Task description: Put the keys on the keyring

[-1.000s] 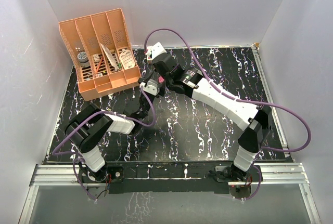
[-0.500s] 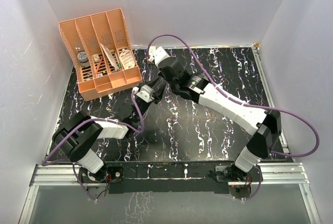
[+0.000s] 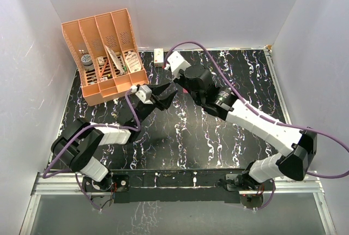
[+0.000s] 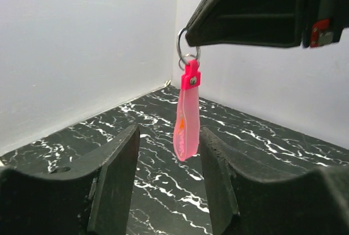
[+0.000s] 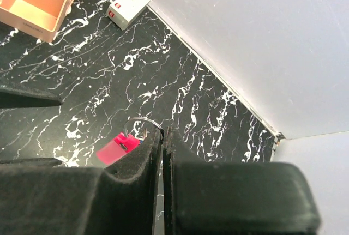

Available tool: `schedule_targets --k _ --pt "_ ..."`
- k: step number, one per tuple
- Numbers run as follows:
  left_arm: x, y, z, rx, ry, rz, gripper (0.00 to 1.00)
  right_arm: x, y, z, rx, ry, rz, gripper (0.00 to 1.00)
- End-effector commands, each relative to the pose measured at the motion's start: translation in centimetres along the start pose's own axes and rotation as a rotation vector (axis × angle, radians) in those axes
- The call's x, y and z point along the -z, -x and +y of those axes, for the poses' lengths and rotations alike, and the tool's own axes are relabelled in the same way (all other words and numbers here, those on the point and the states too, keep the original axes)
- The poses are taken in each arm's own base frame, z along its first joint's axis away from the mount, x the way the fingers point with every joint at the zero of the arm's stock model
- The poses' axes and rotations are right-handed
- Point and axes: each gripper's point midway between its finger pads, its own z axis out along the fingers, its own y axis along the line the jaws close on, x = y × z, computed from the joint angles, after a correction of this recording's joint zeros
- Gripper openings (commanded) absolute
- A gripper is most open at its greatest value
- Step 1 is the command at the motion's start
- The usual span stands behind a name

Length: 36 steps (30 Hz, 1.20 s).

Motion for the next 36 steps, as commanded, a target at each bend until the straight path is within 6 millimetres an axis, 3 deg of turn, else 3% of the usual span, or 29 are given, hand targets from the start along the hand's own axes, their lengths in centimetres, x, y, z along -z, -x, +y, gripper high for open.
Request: schedule_targets --k 1,10,17,27,36 --pt "-1.6 6.3 -1.7 0.049 -0.108 -0.222 0.49 -0.2 1.4 -1.0 0.043 -0.037 -0.067 0.0" --pt "-2.4 7.4 -0.1 0.139 -0.152 -0.232 0.51 -0.6 1.4 -0.2 0.079 -0.009 -0.095 0.0" --pt "-3.1 7.5 -0.5 0.158 -0.23 -0.218 0.44 -0.1 2.2 0.5 0.058 0.046 -0.153 0.0" --pt "-3.8 7.4 -1.4 0.163 -0.301 -0.206 0.41 0.1 2.5 0.9 0.059 0.071 -0.172 0.0" --pt "-4.0 7.4 -1.1 0.151 -0.289 -0.212 0.29 0.2 2.5 1.1 0.059 0.083 -0.176 0.0"
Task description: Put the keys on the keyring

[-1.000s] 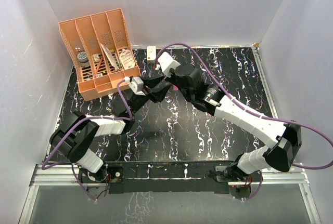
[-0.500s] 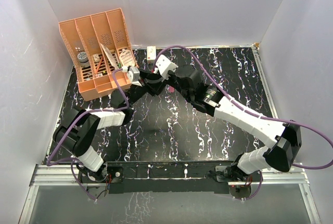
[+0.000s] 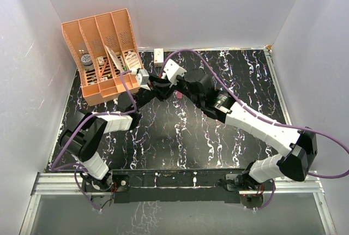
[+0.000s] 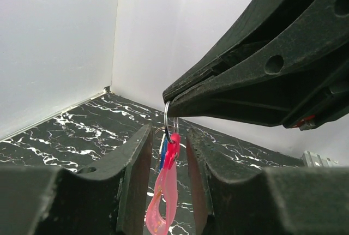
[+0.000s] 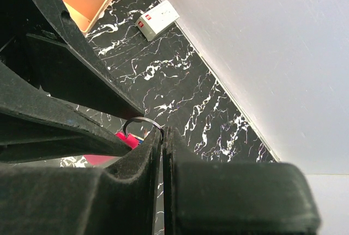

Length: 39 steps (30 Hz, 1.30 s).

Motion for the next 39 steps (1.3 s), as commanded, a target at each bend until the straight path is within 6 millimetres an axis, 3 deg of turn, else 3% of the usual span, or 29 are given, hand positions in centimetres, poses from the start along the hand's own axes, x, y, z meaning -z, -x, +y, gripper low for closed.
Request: schedule_targets --k 1,10,17,32,39 --pt "-1.0 5.6 -2.1 -0.123 -0.1 -0.186 0.29 1.0 2.3 -1.7 -0.032 -0.038 -0.093 0.0" --pt "-1.3 5.8 -1.9 -0.129 -0.101 -0.194 0.22 1.1 2.1 -1.5 -0.029 -0.032 -0.088 0.0" --pt "-1.4 5.7 -1.8 -0.123 -0.097 -0.193 0.0 1.4 2.2 -1.6 -0.033 -0.034 -0.095 0.0" --pt "-1.2 5.6 -1.1 -0.104 -0.054 -0.202 0.0 1.3 2.5 -1.9 -0.075 -0.052 -0.104 0.0" --pt "-1.2 6.3 -0.6 -0.099 -0.017 -0.228 0.0 1.0 2.8 -1.7 -0.163 -0.06 -0.115 0.17"
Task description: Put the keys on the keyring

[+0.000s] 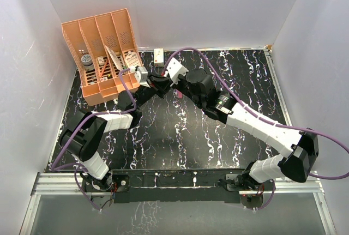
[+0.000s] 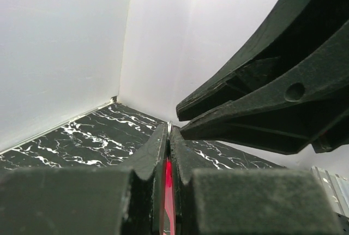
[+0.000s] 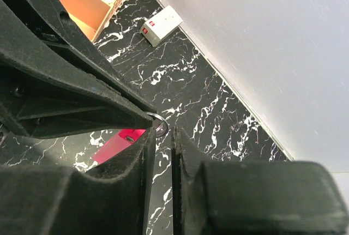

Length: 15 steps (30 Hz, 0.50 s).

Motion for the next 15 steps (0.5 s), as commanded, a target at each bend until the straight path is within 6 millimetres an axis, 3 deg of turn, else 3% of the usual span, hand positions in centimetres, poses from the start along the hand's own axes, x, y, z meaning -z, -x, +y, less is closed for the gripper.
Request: schedule_targets --k 1,7,15 --pt "-0.6 5.3 -1.2 -0.093 -0.042 -0.197 0.0 0.7 2.7 -1.7 -0.121 -0.061 -0.099 0.19" --pt "-0.5 6.1 -1.0 -0.108 -0.025 -0.217 0.0 1.4 3.2 -2.6 -0.209 -0.086 -0.119 0.23" --pt "-0.2 7.3 -0.7 -0.101 -0.008 -0.242 0.0 3.2 2.5 -7.5 -0.59 -0.128 -0.187 0.26"
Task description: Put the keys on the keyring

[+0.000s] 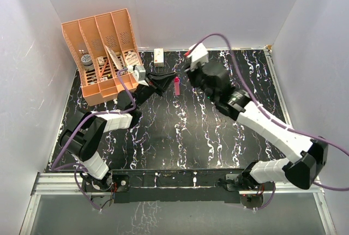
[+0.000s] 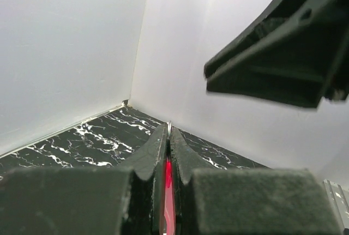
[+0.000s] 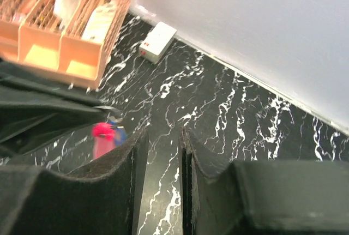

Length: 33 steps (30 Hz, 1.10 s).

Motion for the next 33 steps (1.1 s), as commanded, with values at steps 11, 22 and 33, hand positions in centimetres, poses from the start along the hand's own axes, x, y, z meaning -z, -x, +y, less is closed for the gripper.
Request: schedule_targets --k 11,22,33 --pt "-1.7 8.6 -1.2 -0.01 -0.055 -0.279 0.0 1.3 3.9 -3.5 -0.479 0.074 -0.167 0.28" --pt "-4.2 9.0 -1.0 0.13 -0.118 -0.293 0.0 1.3 5.4 -3.6 -0.521 0.09 -0.239 0.28" --pt "-5.0 9.2 -0.8 0.199 -0.134 -0.304 0.0 0.6 5.6 -3.6 -0.551 0.101 -0.241 0.26"
